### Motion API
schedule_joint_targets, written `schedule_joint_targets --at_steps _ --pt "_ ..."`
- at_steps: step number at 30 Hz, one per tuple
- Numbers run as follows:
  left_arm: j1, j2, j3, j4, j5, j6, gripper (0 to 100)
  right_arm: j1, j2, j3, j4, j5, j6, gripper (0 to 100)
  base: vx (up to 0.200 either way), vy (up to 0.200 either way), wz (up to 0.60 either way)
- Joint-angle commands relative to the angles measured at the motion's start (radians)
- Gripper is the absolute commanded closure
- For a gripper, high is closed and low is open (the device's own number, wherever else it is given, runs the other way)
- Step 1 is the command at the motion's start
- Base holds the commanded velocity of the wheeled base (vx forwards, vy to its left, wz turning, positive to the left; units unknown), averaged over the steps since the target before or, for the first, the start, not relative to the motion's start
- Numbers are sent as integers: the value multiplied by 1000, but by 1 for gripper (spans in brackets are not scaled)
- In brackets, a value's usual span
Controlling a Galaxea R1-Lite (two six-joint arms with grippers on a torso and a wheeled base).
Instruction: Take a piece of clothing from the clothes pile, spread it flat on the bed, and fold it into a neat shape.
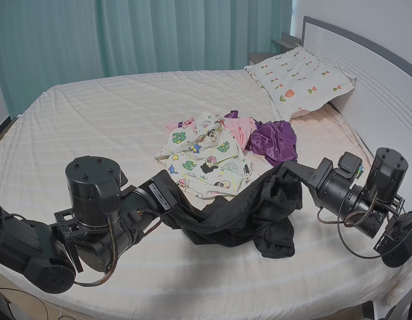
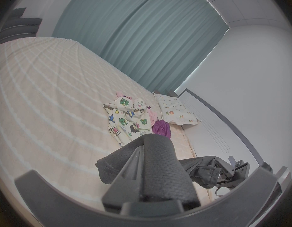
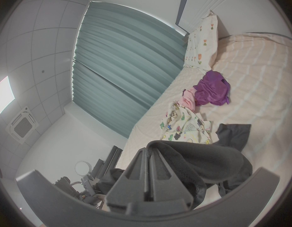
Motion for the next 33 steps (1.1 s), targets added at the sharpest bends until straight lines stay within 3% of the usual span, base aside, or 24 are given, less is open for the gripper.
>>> schedule_joint_targets --at_steps 1,8,26,33 --pt "-4 25 29 -2 0 -5 100 2 22 35 -1 0 0 100 -200 0 0" --pt "-3 28 63 -1 -8 -97 100 2 12 53 -1 1 5 100 -200 171 0" --pt "-4 51 64 -2 4 -94 100 12 -1 58 0 0 12 100 0 0 0" --pt "9 48 63 -2 4 -94 100 22 -9 58 0 0 12 100 0 200 0"
